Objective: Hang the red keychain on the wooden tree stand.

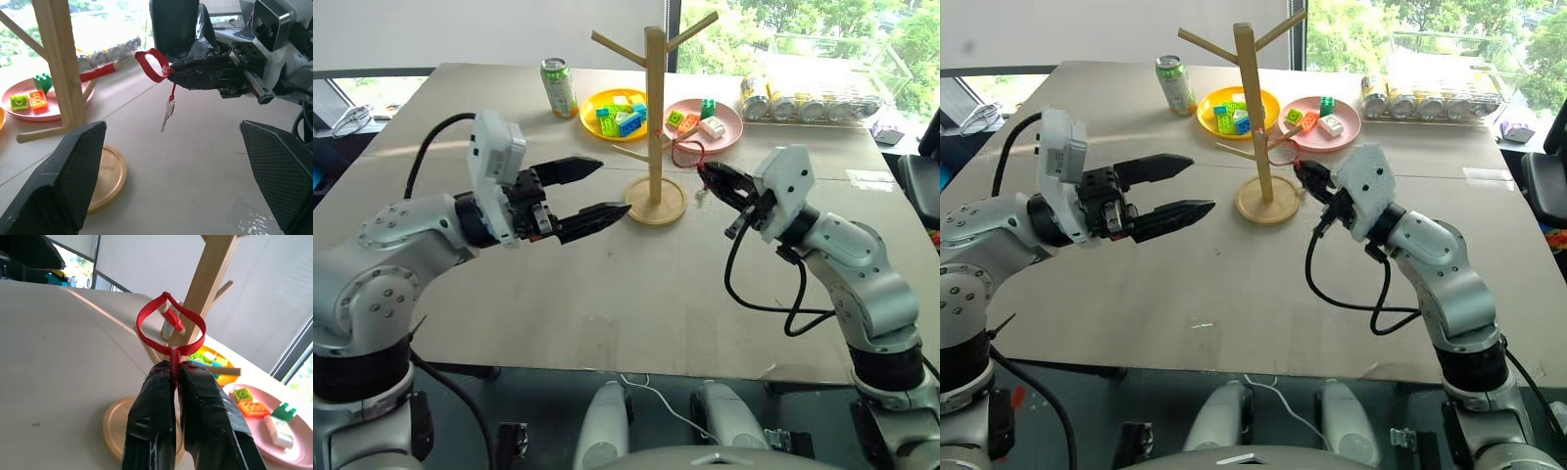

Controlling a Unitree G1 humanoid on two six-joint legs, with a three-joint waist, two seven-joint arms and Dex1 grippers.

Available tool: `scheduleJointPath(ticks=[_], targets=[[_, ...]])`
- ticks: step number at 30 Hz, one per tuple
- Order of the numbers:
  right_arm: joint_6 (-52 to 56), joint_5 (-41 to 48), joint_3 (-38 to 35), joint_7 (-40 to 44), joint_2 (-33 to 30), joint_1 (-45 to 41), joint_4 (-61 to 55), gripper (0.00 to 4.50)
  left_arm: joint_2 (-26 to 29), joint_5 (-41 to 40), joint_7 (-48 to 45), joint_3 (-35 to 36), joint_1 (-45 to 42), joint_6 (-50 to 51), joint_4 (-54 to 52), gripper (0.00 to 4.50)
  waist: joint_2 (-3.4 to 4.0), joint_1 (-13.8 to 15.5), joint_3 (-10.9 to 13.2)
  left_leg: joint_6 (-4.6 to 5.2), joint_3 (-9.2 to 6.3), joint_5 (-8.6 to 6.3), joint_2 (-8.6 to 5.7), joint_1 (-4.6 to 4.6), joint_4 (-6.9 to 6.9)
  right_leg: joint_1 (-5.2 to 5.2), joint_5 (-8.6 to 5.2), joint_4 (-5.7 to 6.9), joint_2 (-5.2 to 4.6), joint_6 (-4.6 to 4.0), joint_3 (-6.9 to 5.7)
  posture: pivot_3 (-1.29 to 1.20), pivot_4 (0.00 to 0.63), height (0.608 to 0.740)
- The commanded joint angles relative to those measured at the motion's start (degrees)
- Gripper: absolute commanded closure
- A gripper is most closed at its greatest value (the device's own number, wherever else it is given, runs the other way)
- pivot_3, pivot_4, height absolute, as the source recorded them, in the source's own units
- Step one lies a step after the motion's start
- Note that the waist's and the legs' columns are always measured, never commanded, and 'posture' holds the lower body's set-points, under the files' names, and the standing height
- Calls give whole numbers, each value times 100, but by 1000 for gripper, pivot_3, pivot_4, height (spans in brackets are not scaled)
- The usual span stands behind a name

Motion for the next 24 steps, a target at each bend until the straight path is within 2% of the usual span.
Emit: scheduleJointPath(ticks=[1, 13, 24], targets=[[-509, -257, 97, -75, 107, -230, 166, 4378, -19, -265, 283, 174, -141, 33, -138, 0, 0, 2, 0, 0, 0, 0, 0, 0, -1, 0, 0, 0, 0, 0, 0, 0, 150, 740], [-951, -485, 128, -18, 302, -477, 795, 4378, -50, -411, 643, 73, -230, -102, -125, 0, 0, 3, 0, -1, 0, 0, 0, 1, -1, 0, 1, 2, -1, -1, 0, 0, 150, 740], [-921, -434, 173, 115, 315, -415, 706, 4378, -95, -337, 624, 8, -239, -202, -33, 0, 0, 3, 0, -1, 0, 0, 0, 0, -1, 0, 1, 3, -1, -1, 0, 0, 150, 740]])
